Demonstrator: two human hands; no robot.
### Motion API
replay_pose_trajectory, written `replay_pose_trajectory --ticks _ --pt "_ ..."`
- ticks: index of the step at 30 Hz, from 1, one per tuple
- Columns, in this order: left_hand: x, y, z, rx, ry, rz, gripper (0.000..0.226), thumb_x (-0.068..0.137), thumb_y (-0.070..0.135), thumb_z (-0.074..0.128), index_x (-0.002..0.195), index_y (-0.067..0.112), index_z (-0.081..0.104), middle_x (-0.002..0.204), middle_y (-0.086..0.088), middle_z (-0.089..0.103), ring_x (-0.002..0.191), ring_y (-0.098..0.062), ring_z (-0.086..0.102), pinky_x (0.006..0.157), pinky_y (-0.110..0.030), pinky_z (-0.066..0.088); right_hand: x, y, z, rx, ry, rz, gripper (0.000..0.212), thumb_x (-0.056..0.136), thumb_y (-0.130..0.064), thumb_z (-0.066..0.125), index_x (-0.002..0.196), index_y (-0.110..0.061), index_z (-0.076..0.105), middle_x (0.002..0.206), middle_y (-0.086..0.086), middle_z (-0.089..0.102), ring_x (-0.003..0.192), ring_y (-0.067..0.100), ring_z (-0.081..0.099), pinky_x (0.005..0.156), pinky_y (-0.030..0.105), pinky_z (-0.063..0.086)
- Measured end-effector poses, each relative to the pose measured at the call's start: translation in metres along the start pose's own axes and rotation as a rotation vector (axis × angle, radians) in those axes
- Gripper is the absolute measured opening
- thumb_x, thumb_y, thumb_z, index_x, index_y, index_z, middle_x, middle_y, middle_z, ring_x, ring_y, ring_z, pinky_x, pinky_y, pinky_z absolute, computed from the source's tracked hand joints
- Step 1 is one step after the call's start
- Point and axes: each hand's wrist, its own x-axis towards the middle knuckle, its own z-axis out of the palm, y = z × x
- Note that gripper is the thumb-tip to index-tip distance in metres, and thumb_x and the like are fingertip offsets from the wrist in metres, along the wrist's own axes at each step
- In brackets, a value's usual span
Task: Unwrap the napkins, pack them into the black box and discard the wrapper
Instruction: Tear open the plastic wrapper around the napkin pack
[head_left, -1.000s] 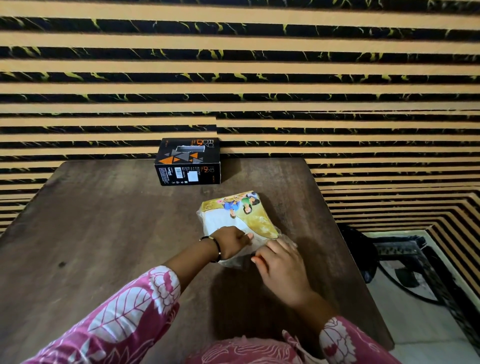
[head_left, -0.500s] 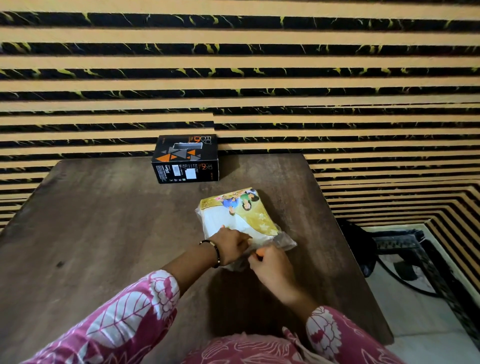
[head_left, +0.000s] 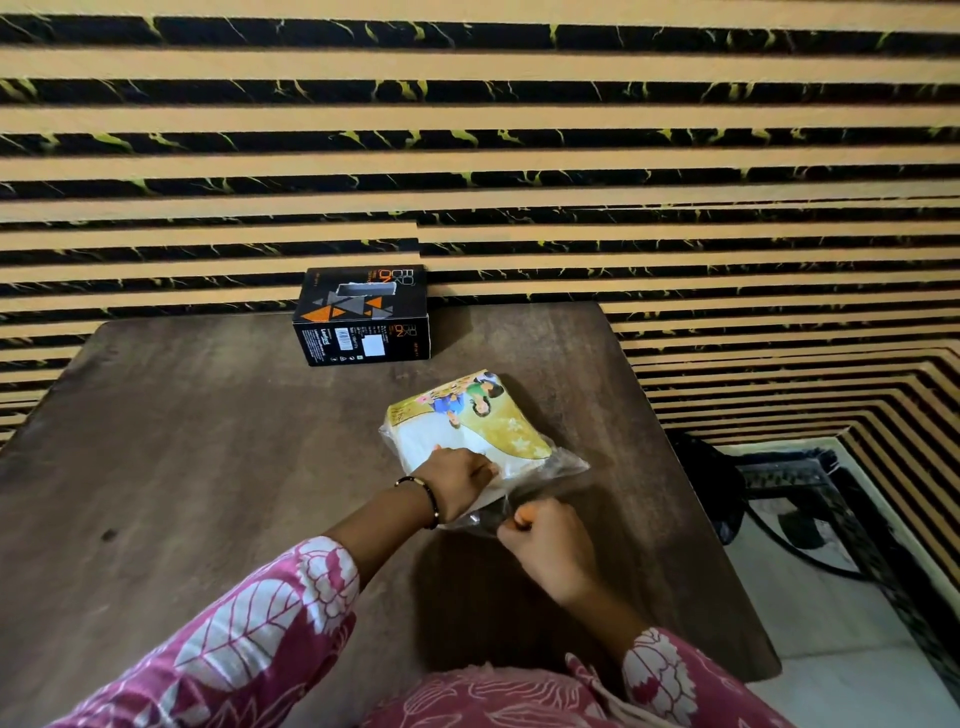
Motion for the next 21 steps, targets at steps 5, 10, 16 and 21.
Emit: replay_pose_trajectory --ticks 5,10,16,21 --pt "0.005 -0.001 -0.006 -0.098 0.193 -0.033 0.04 0.098 0.027 0.031 0.108 0.011 0.066 0.117 -0.013 0.066 0.11 -0.032 0.056 0.099 -0.038 0.04 -0.009 0.01 0.0 0.082 -0.047 0.083 0.034 0.078 -0.029 0.062 0.048 -0.019 0.052 0.049 -0.003 0.054 0.053 0.012 0.057 0.054 0.026 0.045" --pt "-0.001 0.0 -0.005 -0.018 0.109 0.033 0.046 0.095 0.039 0.031 0.107 0.009 0.065 0.113 -0.013 0.068 0.105 -0.033 0.058 0.094 -0.039 0.043 -0.013 0.016 -0.007 0.187 -0.031 0.109 0.047 0.085 -0.039 0.057 0.042 -0.017 0.055 0.031 -0.003 0.05 0.036 0.006 0.049 0.051 0.024 0.042" --pt "-0.009 0.013 0.0 -0.044 0.167 0.068 0.039 0.099 0.032 0.031 0.114 0.014 0.062 0.114 -0.015 0.067 0.105 -0.033 0.058 0.087 -0.035 0.045 -0.014 -0.006 -0.021 0.515 0.216 -0.179 0.019 0.089 -0.02 0.056 0.075 -0.011 0.066 0.06 -0.005 0.06 0.053 0.004 0.054 0.053 0.016 0.043" --pt "-0.014 0.022 0.0 -0.059 0.223 0.065 0.041 0.099 0.032 0.031 0.116 0.011 0.061 0.116 -0.016 0.066 0.107 -0.033 0.058 0.089 -0.037 0.046 0.001 0.003 -0.015 0.087 -0.1 -0.082 0.016 0.091 -0.019 0.05 0.102 -0.016 0.062 0.095 0.0 0.065 0.086 0.013 0.06 0.071 0.017 0.044"
